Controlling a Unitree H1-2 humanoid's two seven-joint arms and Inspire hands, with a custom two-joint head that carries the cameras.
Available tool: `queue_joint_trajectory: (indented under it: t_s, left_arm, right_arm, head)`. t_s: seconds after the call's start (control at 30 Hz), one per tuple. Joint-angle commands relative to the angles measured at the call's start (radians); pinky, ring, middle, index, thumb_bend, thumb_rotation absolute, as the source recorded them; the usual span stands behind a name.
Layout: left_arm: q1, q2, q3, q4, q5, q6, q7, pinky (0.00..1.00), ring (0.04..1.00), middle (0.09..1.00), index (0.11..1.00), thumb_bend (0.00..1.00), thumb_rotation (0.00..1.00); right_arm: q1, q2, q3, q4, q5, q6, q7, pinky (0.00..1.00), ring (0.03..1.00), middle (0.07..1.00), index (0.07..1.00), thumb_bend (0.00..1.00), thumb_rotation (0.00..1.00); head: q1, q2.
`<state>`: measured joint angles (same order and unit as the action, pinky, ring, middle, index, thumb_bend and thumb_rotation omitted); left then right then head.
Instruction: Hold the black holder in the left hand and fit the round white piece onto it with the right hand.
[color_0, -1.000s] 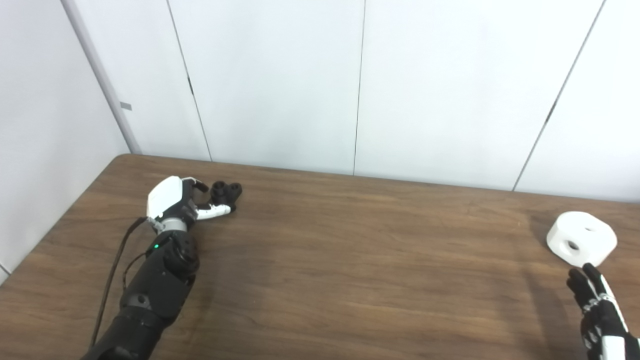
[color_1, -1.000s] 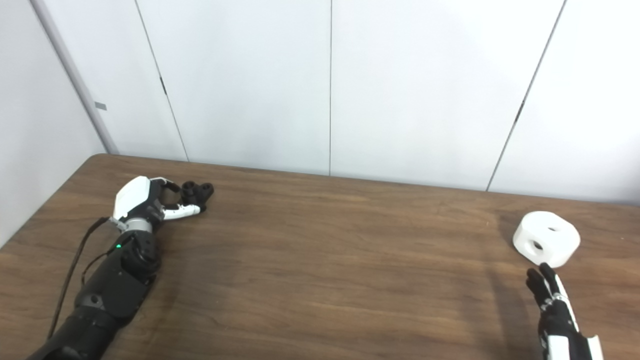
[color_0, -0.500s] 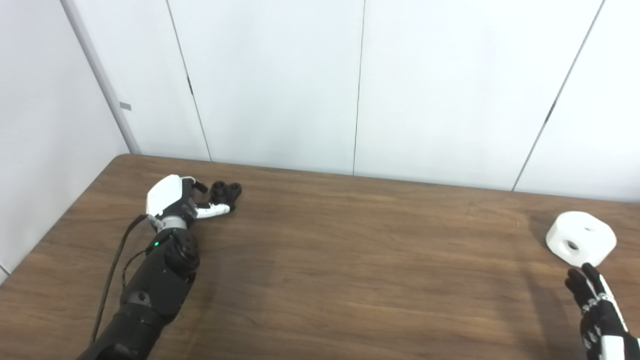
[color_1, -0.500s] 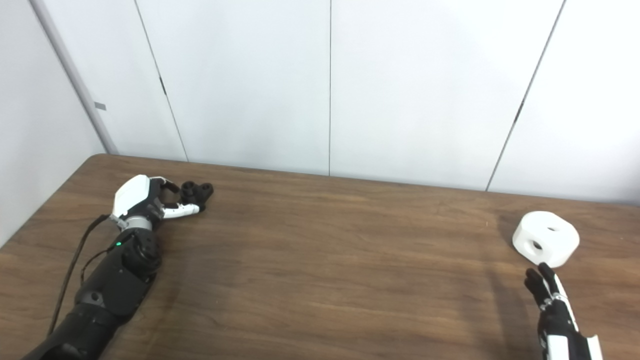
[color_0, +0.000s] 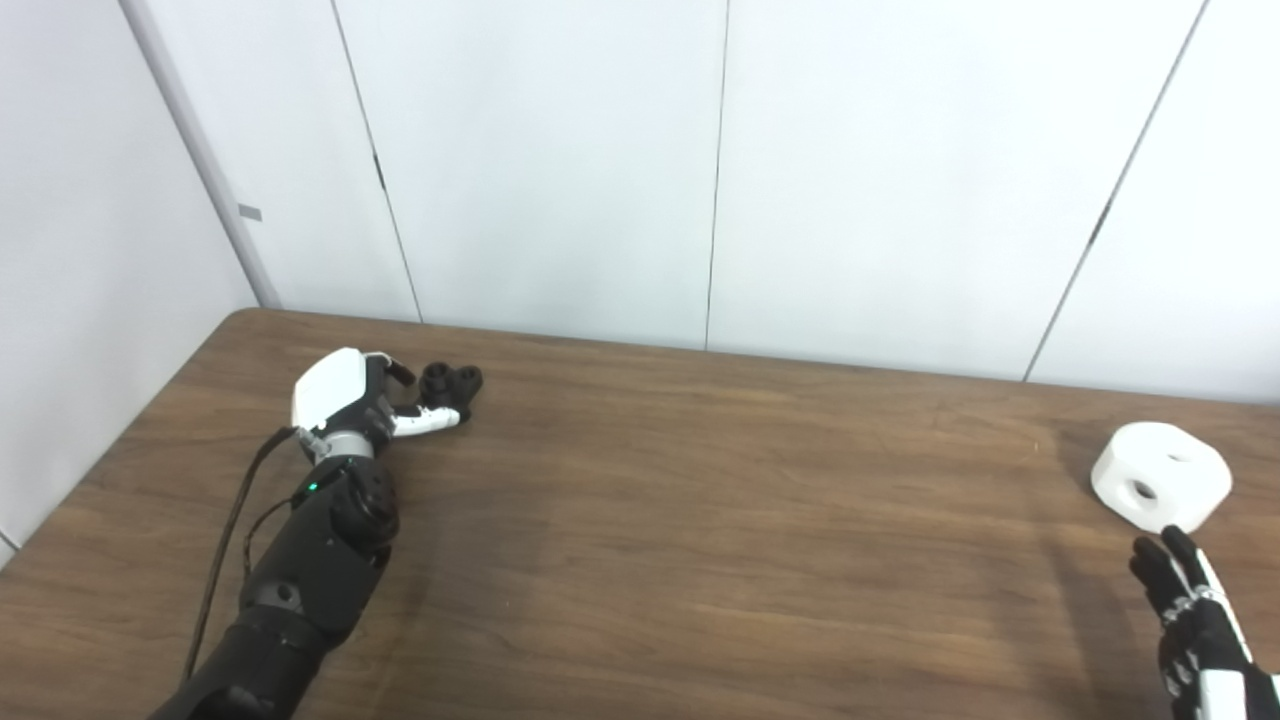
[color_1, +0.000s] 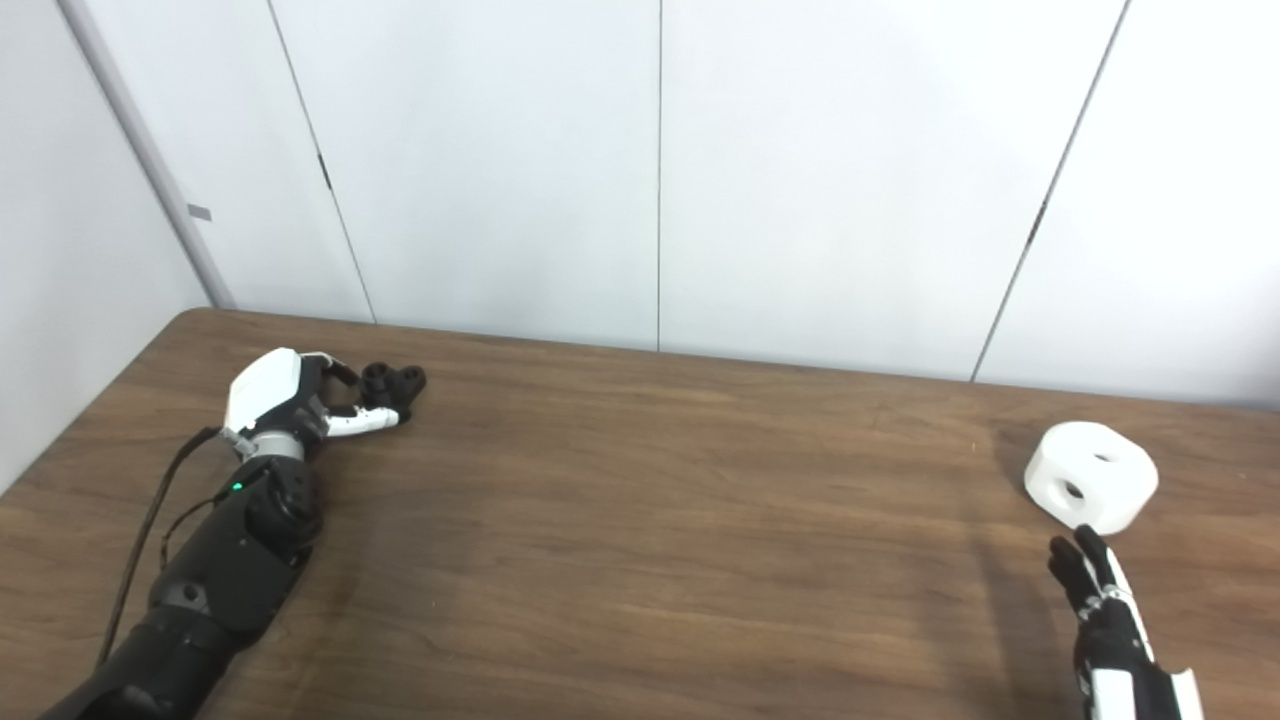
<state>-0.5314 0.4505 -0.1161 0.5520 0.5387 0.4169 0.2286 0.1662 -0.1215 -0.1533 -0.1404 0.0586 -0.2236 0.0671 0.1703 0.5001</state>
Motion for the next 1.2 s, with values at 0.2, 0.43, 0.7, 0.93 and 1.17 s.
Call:
queue_joint_trajectory:
  t_s: [0.2,0.43,0.7,0.93,1.17]
  left_arm:
    - [-0.032,0.027,0.002,0.017,0.004,-0.029,0.013,1.0,0.897,0.809,0.59,0.86,0.23]
    - [-0.028,0.017,0.038,0.036,-0.036,-0.102,0.037,0.95,0.87,0.77,0.484,0.53,0.06]
    - [-0.03,0.014,0.029,0.049,-0.041,-0.136,0.031,0.81,0.823,0.734,0.483,0.52,0.05]
    - [-0.027,0.012,0.027,0.045,-0.041,-0.141,0.019,0.8,0.829,0.736,0.483,0.52,0.05]
    - [-0.002,0.013,0.033,0.0,-0.054,-0.157,-0.003,0.8,0.84,0.737,0.484,0.52,0.05]
  right_arm:
    - [0.041,0.04,0.024,0.067,0.011,-0.011,-0.008,1.0,0.938,0.923,0.941,0.61,1.0]
    - [0.042,0.04,0.024,0.063,0.005,-0.016,-0.011,1.0,0.934,0.927,0.948,0.59,1.0]
    - [0.044,0.041,0.023,0.058,0.004,-0.008,-0.014,1.0,0.941,0.926,0.945,0.58,1.0]
    - [0.048,0.04,0.025,0.05,-0.012,-0.008,-0.021,1.0,0.931,0.922,0.946,0.6,1.0]
    - [0.05,0.044,0.027,0.045,0.007,-0.004,-0.017,1.0,0.938,0.925,0.947,0.57,1.0]
  head:
    - [-0.003,-0.001]
    - [-0.004,-0.001]
    - [-0.004,-0.001]
    - [-0.006,0.002]
    - [-0.016,0.004]
